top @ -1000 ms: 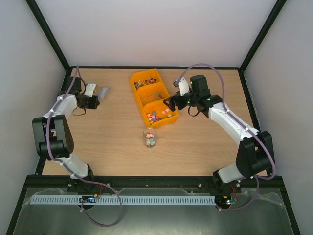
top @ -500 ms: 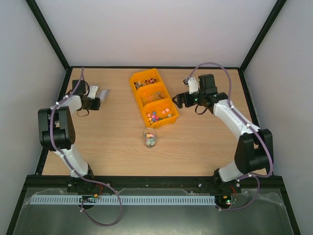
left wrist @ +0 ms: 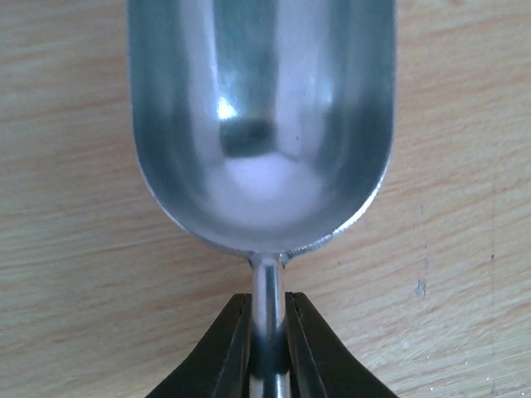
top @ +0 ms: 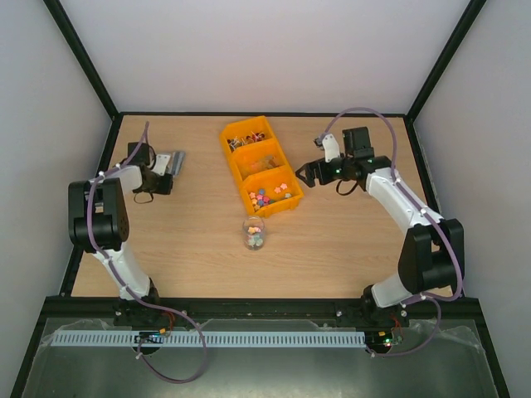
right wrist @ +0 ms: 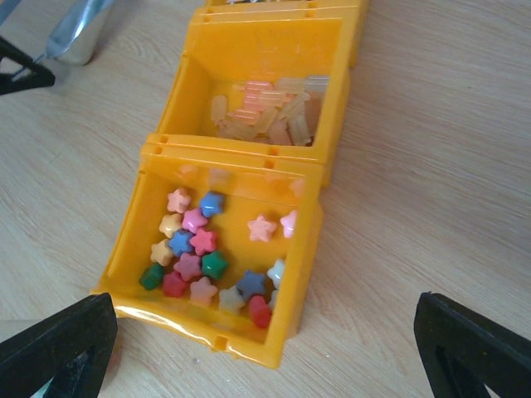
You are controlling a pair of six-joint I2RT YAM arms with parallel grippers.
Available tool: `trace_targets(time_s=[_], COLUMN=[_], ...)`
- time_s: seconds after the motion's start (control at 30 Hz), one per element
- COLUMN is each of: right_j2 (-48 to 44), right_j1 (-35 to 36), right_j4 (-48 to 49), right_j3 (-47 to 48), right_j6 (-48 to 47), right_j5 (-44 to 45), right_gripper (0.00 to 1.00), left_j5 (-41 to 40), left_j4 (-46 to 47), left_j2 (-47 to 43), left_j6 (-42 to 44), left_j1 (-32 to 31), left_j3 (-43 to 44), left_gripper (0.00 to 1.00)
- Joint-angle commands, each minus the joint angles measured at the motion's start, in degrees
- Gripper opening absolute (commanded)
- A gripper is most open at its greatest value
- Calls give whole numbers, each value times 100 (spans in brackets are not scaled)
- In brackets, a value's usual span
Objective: Pack the candies
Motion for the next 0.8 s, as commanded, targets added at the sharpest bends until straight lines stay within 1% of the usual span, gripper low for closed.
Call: trace_targets(time_s=[0.0,0.13,0.23,0.33,0.53,0.67,0.77], right_j2=[-24,13,12,79,387,520,746], right_j1=[-279,-348,-403,-544,-999,-1300,-1553], right_j4=[-345,-466,-526,-651,-1065,-1252,-1552], right_j3=[113,139,145,194,559,673,844], right_j6=[-186,-279,-306,-356,-580,-840,-1031], right_j5=[-331,-426,-444,-413,-111,174,278], right_gripper=[99,99,99,98,99,99,99], left_j5=[-19,17,40,139,99,73,-60], left_j4=[-194,-254,-367,-500,-639,-729,-694], left_j2=[77,57,-11,-169,-714,-1060,-1284], left_j6=[-1,-28,-20,22,45,73,21], left_j1=[-20,-19,-19,-19,-19,-19,-19], left_j3=[-123,-87,-41,0,25,106,164], left_gripper=[15,17,21,34,70,80,93])
